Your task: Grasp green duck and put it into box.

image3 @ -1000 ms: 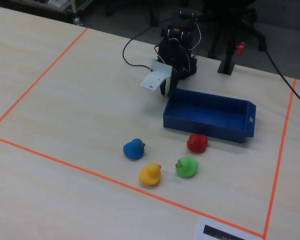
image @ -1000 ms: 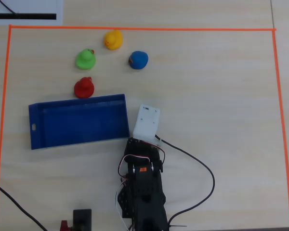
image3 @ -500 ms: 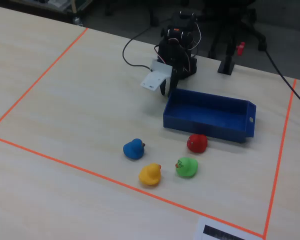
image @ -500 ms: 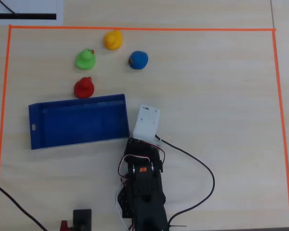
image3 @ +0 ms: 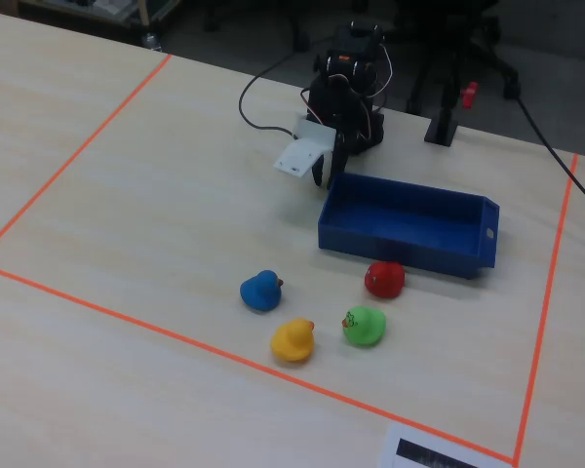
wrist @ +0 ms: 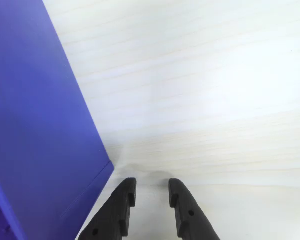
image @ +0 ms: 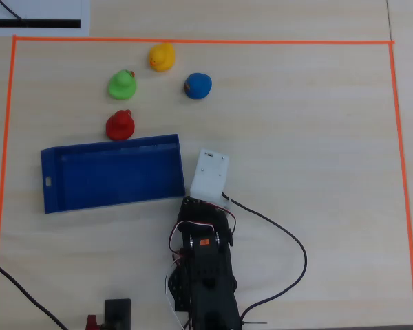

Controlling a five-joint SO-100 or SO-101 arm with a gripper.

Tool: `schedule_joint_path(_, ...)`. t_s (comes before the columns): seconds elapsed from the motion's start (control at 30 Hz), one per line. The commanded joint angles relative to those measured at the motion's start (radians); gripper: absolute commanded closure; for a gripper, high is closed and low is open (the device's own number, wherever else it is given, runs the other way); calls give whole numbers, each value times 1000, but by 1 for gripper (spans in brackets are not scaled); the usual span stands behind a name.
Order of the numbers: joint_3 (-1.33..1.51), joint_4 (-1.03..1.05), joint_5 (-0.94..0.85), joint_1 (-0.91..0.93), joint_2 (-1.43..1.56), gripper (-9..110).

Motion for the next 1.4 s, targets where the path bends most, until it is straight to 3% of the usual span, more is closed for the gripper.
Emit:
schedule_joint_path(0.0,-5,21,0,8,-8,95)
schedule_joint_path(0.07,-5,21,-2,8,-8,91)
schedule_joint_path(0.4,-5,21,-3,21,-8,96)
schedule_joint_path(0.5,-5,21,-5,25,-8,90)
schedule_joint_path(1.03,-5,21,-6,25,-8,101)
schedule_joint_path(1.13,-17,-97,-78,78,-35,101)
schedule_joint_path(1.23,-250,-222,-107,198,-268,98)
schedule_joint_path(1.37,-721,-229,-104,264,-538,86)
